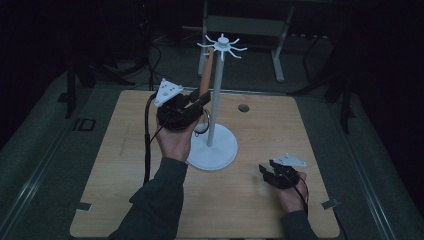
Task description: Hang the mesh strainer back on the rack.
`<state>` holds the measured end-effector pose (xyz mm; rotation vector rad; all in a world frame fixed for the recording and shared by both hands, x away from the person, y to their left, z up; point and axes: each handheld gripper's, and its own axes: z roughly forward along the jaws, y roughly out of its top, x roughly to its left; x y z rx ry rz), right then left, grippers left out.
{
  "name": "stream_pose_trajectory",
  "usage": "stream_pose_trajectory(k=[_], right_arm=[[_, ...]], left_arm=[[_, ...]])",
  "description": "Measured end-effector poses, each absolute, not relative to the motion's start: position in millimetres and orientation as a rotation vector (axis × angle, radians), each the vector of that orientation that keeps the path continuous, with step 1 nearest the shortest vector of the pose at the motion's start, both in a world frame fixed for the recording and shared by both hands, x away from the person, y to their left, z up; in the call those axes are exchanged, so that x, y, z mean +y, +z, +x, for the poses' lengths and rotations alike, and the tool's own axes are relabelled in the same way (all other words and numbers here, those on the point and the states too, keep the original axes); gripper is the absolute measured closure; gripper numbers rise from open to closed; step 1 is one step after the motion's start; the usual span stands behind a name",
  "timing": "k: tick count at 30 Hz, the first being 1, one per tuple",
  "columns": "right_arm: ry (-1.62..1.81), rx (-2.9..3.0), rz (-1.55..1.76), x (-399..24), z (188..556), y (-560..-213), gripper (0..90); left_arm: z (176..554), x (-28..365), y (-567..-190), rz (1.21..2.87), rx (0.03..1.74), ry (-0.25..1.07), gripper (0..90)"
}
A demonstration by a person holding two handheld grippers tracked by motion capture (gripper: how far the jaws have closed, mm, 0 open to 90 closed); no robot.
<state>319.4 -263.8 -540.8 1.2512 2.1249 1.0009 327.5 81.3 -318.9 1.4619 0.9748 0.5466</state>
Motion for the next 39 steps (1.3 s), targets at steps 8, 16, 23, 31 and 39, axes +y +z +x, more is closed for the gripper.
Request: stream_pose_trajectory(k=[8,16,23,31,39], right_arm=[[1.001,2.125,1.250,-264.1,319.5,-540.9,49.9],[1.000,2.125,1.254,-264.4,319.4,-540.9,49.7],[1.003,2.113,1.262,-267.1,319.6,-540.1,49.5],[1.000,2.119,1.261,-265.9,319.6,-540.6,49.5],[1.001,2.118,1.260,-266.1,319.5,-540.6,49.4]], left_arm=[[329.4,80.0,-321.1,1.483,0.981,0.549,68.1],[328.2,82.2,-322.7,1.475,0.984,0.564,60.4],[326.0,86.4,-323.9,1.466,0.995,0.582,54.9],[323.4,88.6,-322.1,1.462,0.993,0.600,52.4],[321.9,89.1,-322.2,1.480,0.993,0.606,50.9]])
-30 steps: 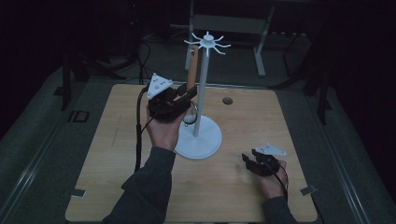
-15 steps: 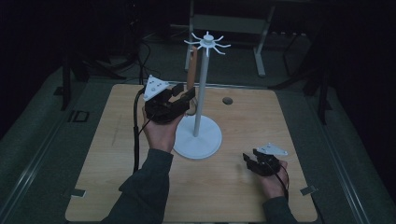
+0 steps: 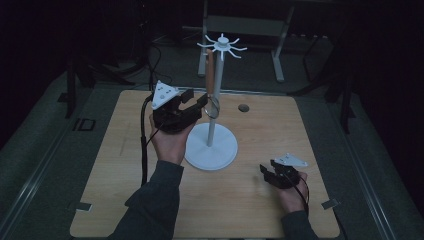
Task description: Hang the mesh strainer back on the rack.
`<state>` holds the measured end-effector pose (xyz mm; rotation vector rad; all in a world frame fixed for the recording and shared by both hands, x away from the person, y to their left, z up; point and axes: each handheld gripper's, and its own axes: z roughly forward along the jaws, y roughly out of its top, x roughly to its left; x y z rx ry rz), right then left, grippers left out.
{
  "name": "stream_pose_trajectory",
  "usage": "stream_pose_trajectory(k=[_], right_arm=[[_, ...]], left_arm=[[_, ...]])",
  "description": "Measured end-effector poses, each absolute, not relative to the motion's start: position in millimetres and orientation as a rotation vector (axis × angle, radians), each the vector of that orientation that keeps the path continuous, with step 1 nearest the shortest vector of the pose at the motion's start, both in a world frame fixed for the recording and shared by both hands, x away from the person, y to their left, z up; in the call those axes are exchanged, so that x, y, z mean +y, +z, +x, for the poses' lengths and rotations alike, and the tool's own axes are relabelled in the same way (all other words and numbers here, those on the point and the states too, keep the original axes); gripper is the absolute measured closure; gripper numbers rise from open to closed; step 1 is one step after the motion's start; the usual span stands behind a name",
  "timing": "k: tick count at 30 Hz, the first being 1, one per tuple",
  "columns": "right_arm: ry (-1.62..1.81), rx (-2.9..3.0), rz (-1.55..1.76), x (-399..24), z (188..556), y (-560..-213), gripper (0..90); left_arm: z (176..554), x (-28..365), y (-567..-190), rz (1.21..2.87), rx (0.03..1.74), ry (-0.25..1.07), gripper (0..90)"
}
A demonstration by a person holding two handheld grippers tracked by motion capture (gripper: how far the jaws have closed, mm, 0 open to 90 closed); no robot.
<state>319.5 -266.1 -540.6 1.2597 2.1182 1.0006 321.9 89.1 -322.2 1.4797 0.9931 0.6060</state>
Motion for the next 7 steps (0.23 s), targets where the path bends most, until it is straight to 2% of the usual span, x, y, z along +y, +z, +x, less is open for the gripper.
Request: stream_pose_trajectory(k=[7], right_arm=[[0.997,2.116,1.265,-266.9,320.1,-541.2,49.2]], left_arm=[[320.9,90.0,-324.5,1.513,0.996,0.610,49.9]])
